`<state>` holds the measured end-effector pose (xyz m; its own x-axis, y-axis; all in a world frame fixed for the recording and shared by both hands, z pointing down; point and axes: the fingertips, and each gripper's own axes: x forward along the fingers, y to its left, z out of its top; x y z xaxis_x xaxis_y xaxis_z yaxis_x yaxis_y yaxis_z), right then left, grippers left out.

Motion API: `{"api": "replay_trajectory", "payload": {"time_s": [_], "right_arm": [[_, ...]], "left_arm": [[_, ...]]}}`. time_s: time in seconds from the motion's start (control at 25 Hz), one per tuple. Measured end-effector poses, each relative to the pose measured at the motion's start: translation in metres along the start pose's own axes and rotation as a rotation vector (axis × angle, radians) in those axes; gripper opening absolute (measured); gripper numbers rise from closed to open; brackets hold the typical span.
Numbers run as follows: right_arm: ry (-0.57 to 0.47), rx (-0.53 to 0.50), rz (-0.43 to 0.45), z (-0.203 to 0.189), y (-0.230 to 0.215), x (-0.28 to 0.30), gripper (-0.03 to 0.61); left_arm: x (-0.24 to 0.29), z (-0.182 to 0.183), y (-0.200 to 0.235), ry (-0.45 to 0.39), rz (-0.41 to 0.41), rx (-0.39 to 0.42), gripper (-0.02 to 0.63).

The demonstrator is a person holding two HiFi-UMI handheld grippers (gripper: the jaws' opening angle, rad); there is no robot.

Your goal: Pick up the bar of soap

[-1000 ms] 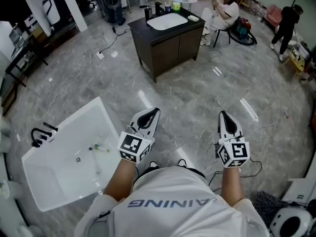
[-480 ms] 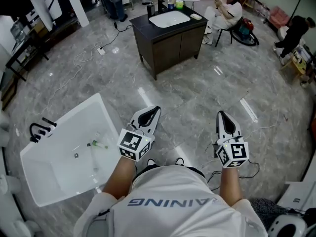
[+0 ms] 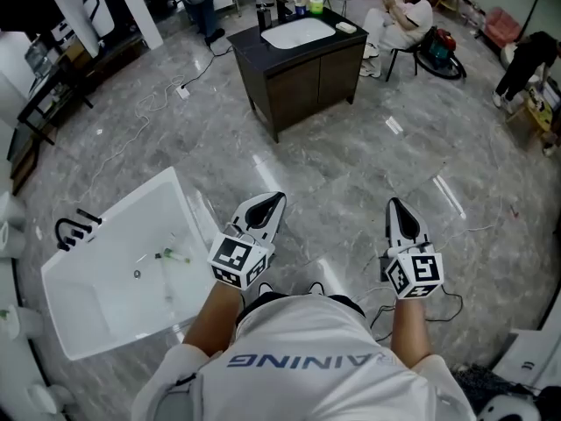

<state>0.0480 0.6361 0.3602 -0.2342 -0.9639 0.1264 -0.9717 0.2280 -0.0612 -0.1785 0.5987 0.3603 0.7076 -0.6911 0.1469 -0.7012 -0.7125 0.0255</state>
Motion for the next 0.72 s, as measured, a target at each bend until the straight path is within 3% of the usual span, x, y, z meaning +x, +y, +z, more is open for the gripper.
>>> {"api": "replay_trajectory", "payload": {"time_s": [0.28,0.72], "right_arm": [[-0.001,0.032,0.025,-0.012,-0.032,0.006,0.017],[0.013,-0.006,0.032,-0.014,-0.055,0.046,0.017]], "left_arm": [[0.017,-0.010,-0.018,0.041,0.033,0.011,0.008],[0.067,-0.013,0.013,0.041,0.021,-0.008,0.008]]}}
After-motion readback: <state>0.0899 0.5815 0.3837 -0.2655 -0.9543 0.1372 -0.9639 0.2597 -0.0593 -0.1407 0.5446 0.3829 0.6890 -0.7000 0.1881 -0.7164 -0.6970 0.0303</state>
